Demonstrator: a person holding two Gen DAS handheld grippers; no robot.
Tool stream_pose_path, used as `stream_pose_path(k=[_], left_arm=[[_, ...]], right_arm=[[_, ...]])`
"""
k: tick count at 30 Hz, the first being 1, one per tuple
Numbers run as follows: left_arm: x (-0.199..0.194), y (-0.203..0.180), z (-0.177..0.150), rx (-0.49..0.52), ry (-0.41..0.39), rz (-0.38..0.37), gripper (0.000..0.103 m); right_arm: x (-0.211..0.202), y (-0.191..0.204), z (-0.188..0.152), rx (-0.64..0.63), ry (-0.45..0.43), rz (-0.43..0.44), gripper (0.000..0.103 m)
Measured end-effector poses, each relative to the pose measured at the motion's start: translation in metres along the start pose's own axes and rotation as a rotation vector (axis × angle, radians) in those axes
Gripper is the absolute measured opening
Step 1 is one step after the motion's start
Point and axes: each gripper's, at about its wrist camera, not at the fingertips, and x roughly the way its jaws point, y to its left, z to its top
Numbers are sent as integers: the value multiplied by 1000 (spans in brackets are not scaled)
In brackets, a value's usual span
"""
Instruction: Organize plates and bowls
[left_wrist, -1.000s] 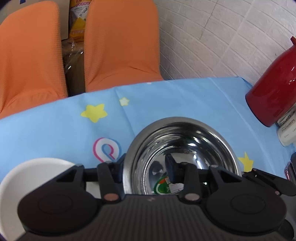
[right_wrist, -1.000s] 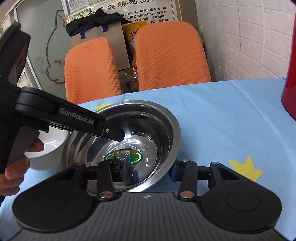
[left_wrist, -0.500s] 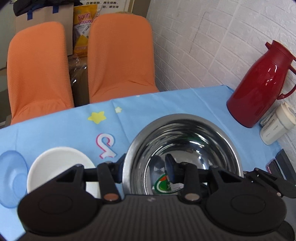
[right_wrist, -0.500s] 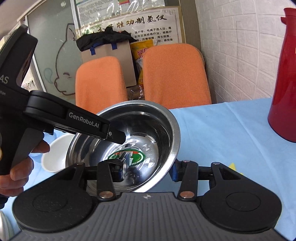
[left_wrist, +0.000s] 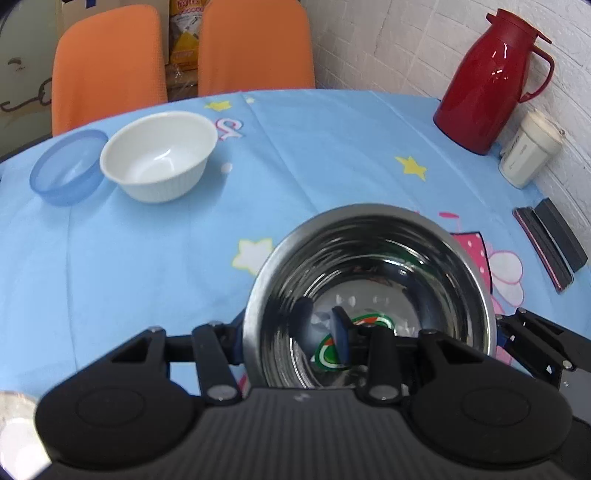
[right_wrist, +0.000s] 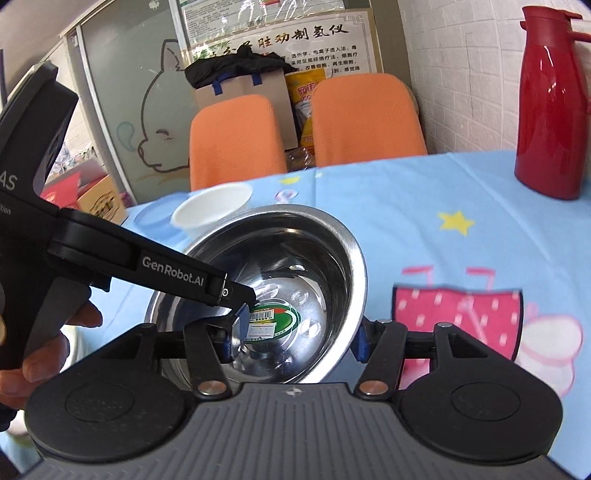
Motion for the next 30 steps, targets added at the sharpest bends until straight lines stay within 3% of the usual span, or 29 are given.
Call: stream_pose_path(k=[8,26,27,29,30], left_arm=[[-13,1,-42,17,-1,23,37],[2,-6,-41,24,-21,19,38],[2,-5,-41,25,-22,16,40],[0,-2,-41,11,-33,7,72],[-3,0,-42,-2,-56,3,79]], right_arm=[[-16,23,-41,21,37,31,102],[-8,12,-54,52,77,40,103],[-6,12,-54,47,82,46,103],[-5,12,-53,45,83,57,103],[-5,11,-53,53,85,66,103]])
